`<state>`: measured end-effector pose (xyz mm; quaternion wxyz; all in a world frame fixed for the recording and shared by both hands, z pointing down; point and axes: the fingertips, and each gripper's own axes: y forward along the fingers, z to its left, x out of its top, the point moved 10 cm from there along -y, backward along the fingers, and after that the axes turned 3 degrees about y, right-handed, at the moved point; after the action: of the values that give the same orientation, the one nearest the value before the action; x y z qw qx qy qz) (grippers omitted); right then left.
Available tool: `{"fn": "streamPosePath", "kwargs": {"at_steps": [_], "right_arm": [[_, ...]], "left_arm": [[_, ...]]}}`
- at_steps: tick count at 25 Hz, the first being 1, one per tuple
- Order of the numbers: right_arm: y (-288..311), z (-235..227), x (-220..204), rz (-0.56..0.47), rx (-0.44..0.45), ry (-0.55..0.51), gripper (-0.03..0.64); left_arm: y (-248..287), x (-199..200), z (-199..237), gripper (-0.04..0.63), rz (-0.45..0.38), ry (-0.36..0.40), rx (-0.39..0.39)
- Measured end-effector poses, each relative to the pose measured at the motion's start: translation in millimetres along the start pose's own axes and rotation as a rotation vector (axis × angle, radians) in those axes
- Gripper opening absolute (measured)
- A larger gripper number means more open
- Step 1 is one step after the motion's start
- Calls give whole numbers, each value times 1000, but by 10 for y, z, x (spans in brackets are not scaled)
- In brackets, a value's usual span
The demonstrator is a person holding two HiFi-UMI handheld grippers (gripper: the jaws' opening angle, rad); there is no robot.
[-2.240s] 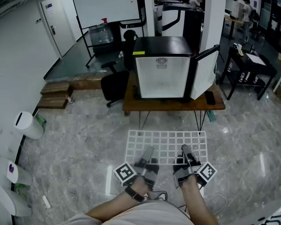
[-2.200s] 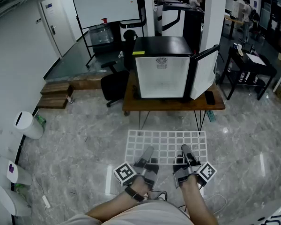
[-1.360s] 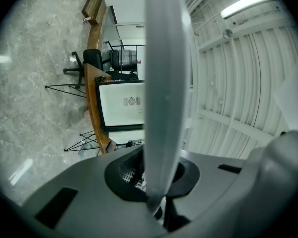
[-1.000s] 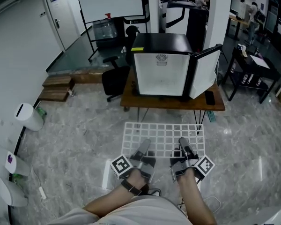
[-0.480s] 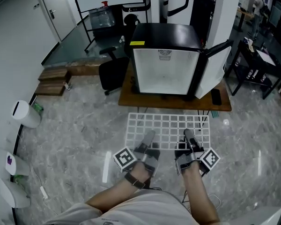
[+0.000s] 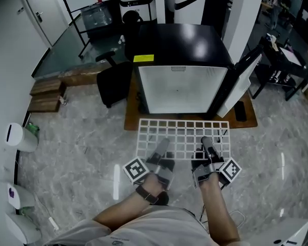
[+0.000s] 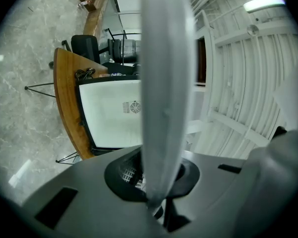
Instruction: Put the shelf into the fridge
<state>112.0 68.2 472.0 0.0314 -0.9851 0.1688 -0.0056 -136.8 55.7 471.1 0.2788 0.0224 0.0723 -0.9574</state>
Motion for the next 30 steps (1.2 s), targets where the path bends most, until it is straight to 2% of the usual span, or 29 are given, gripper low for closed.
{"fn": "streamPosePath", "kwargs": {"at_steps": [4,12,23,30], "right_arm": [[344,-57,66,-24,-3,-5,48],[686,-203,250,-38,-19,-5,48],[1462,-410,721,32,-29,18,48],[1779,-556,777,71,-18,39,48]], "left_arm": [[326,277,113,26,32,15,-11],[730,443,325,26,58,-38,-21],[1440,698,554,26,8,-27,17],[1616,846,665,26,-22,-35,33]]}}
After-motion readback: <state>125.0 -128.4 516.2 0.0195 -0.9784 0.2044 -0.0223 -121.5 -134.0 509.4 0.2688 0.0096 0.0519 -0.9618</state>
